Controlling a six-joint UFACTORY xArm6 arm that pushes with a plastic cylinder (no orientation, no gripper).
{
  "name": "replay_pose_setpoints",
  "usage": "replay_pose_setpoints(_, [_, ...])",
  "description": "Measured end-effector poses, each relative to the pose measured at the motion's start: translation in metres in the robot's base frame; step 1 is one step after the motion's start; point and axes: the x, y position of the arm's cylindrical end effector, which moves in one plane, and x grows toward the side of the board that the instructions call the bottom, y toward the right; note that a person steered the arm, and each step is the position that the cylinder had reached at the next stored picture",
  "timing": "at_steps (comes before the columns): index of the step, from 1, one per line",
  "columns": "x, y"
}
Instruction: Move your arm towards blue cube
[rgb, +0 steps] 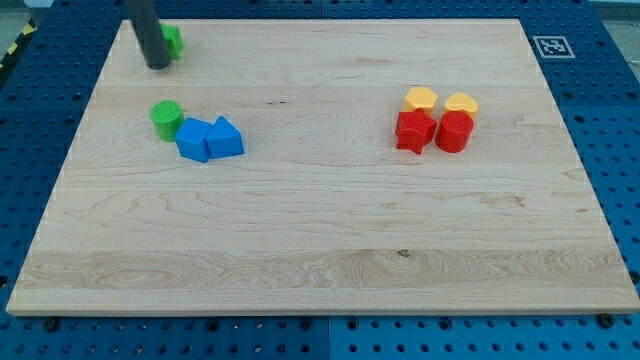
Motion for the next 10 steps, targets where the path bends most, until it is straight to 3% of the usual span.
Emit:
replay_pose_setpoints(2, [-0.012,-0.006])
replay_pose_setpoints(3, [0.014,0.003])
replay_pose_setpoints(4, [0.045,0.037])
replay_pose_setpoints(6, [0.050,0.103])
replay_pose_setpoints(7, [0.072,0.157])
replay_pose_setpoints(10, [0.174,0.175])
